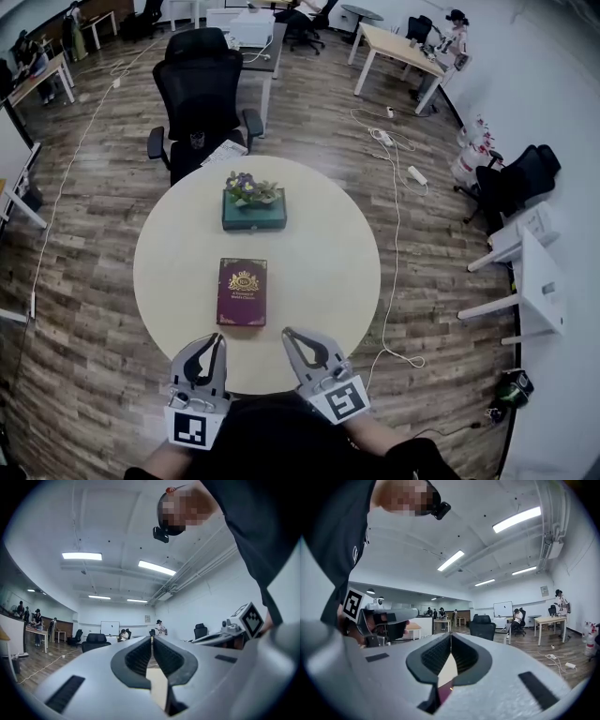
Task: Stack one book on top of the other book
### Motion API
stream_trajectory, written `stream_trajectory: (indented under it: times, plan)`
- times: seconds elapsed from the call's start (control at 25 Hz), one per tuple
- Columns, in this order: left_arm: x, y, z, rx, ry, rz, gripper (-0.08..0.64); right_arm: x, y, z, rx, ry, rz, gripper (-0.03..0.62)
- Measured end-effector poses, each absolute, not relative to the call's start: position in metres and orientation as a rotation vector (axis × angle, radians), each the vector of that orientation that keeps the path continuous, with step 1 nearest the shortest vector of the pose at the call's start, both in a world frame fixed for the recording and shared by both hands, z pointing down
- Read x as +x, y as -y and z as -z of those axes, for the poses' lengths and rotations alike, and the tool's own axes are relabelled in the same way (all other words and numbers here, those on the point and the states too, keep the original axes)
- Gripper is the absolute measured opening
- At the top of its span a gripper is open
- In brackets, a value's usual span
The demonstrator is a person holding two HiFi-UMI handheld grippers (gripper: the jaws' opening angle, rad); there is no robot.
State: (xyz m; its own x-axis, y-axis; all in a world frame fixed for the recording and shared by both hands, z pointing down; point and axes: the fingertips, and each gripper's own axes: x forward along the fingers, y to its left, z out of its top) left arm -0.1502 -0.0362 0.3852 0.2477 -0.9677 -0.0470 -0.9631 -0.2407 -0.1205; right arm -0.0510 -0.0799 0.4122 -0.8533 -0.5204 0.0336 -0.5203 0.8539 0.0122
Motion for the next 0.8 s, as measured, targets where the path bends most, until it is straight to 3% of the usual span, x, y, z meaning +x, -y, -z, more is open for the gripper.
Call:
stream_trajectory:
  times: [0.4, 0.56, 0.8]
  plan:
    - [-0.153, 0.052, -0.411, -2.450, -1.928, 0.084, 0.006, -0.043, 0.093, -0.440, 0.884, 2.913, -0.081, 0.007]
    - [-0.178, 0.073, -0.388, -2.334, -1.974, -0.054, 0.006, -0.030, 0.121, -0.440, 0.985, 2.885, -0.071, 0.008]
    - [-0.220, 0.082, -0.399, -2.263, -2.056, -0.023, 0.006, 0.007, 0.161, -0.439, 1.150, 2.809, -0.023, 0.008]
